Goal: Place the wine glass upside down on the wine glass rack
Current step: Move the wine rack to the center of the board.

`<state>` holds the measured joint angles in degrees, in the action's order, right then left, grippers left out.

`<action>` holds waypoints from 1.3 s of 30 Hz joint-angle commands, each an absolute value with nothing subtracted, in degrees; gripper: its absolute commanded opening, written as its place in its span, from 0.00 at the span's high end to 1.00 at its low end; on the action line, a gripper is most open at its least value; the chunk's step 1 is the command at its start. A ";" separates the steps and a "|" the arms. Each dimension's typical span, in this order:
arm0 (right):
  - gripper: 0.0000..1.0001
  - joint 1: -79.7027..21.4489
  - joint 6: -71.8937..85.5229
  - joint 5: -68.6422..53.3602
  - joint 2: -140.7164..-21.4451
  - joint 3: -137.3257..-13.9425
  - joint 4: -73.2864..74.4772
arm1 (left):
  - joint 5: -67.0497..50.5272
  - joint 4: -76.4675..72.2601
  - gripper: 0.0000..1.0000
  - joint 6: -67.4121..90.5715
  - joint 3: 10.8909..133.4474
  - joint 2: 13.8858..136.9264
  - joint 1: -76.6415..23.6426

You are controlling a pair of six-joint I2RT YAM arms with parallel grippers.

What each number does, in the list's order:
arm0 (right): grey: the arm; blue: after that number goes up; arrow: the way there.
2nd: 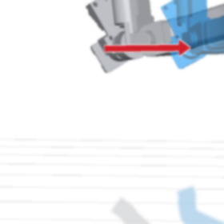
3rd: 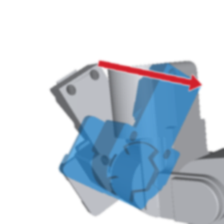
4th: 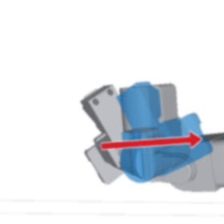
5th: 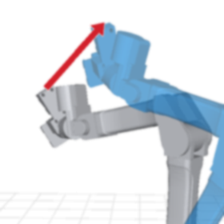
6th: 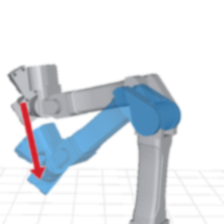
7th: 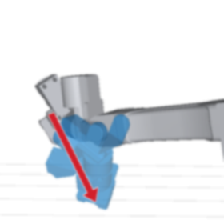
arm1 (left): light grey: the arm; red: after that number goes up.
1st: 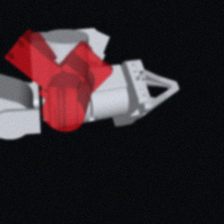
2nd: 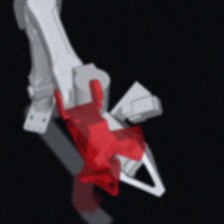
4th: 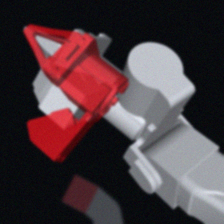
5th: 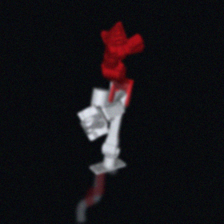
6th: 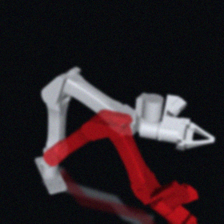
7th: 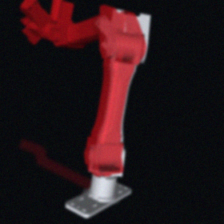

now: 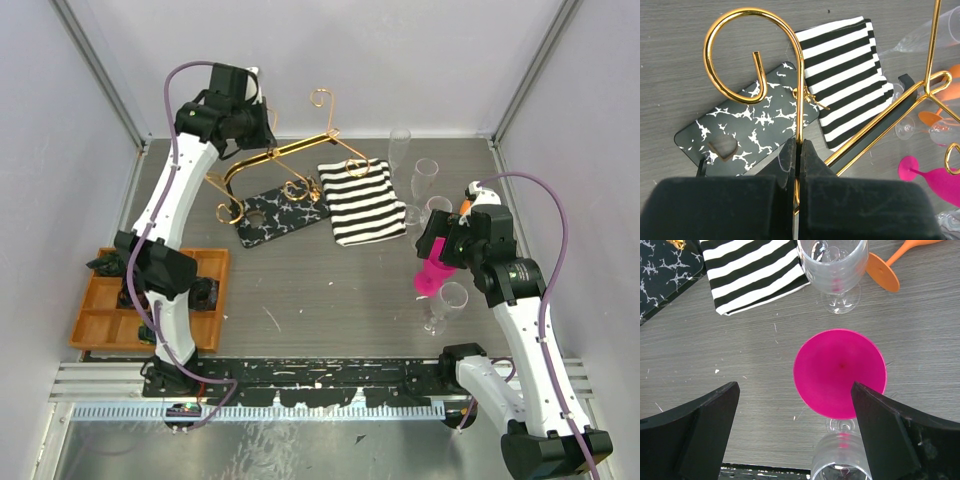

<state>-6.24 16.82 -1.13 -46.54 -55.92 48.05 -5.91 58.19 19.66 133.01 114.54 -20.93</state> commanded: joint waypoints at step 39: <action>0.06 -39.06 28.20 2.90 -76.40 -83.70 21.28 | -5.62 71.91 1.00 19.60 134.18 115.88 -22.07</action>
